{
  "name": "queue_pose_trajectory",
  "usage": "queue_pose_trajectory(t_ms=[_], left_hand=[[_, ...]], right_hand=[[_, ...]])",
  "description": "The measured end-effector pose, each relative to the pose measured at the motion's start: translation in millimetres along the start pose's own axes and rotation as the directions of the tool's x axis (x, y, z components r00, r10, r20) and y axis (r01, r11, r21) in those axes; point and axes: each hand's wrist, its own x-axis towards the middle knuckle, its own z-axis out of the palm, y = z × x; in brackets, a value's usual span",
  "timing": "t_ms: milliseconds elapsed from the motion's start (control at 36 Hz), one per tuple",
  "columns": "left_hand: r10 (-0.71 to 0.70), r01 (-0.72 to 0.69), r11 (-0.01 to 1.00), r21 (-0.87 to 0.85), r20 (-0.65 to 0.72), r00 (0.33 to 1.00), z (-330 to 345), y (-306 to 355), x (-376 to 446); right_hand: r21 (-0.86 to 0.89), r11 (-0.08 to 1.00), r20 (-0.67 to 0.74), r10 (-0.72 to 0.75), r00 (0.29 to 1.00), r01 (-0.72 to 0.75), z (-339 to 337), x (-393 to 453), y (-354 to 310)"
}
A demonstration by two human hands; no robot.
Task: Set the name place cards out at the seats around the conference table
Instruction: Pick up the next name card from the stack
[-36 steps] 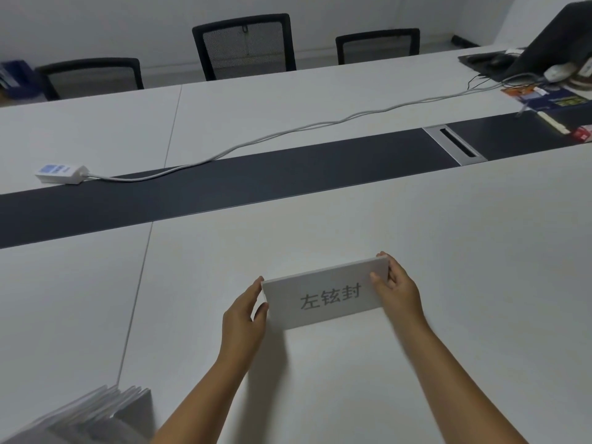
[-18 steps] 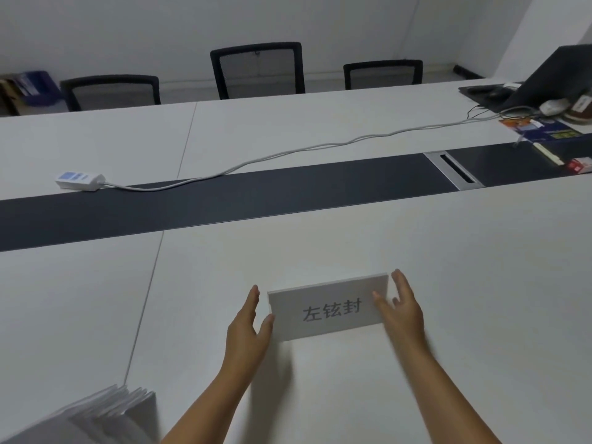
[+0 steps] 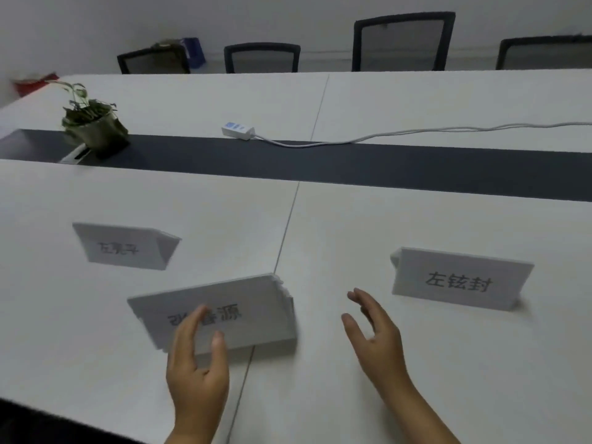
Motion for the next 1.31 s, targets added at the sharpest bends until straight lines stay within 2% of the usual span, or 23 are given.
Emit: queue_pose_trajectory(t_ms=[56, 111, 167, 222, 333, 500, 667, 833, 1000, 1222, 1306], left_hand=[[-0.100, 0.103, 0.993, 0.060, -0.054, 0.994, -18, -11, 9], [-0.240, 0.242, 0.969, 0.051, -0.042, 0.970, -31, -23, 21], [-0.332, 0.332, 0.942, 0.050, 0.001, 0.943, -41, -38, 33], [-0.365, 0.365, 0.931, 0.018, 0.075, 0.928, -50, -53, 46], [-0.312, 0.334, 0.941, -0.048, 0.255, 0.915, -61, -71, 67], [-0.294, 0.362, 0.927, -0.094, 0.415, 0.861, -75, -83, 83], [-0.295, 0.407, 0.910, -0.075, 0.571, 0.766, -79, -89, 92], [-0.342, 0.436, 0.898, -0.055, 0.537, 0.771, -81, -92, 93], [-0.338, 0.428, 0.903, -0.032, 0.559, 0.757, -81, -88, 99], [-0.319, 0.383, 0.924, -0.007, 0.539, 0.780, -101, -78, 86], [-0.262, 0.350, 0.936, -0.035, 0.596, 0.759, -108, -64, 77]], right_hand=[[-0.028, 1.000, 0.132, 0.016, 0.991, -0.013, 26, -4, -10], [-0.060, 0.997, 0.221, 0.068, 0.973, -0.056, 49, -3, -18], [-0.088, 0.993, 0.254, 0.102, 0.962, -0.083, 67, 1, -26], [-0.111, 0.989, 0.239, 0.118, 0.964, -0.094, 82, 6, -34], [-0.084, 0.990, 0.166, 0.129, 0.978, -0.116, 100, 16, -43], [-0.049, 0.986, 0.083, 0.162, 0.983, -0.158, 110, 13, -46], [0.018, 0.977, 0.044, 0.211, 0.976, -0.212, 118, 10, -51], [0.014, 0.963, 0.037, 0.267, 0.963, -0.267, 118, 10, -49], [0.009, 0.959, 0.065, 0.282, 0.957, -0.283, 115, 10, -57], [0.070, 0.970, -0.061, 0.238, 0.969, -0.234, 116, -38, -60], [0.111, 0.967, -0.158, 0.246, 0.956, -0.231, 108, -66, -62]])
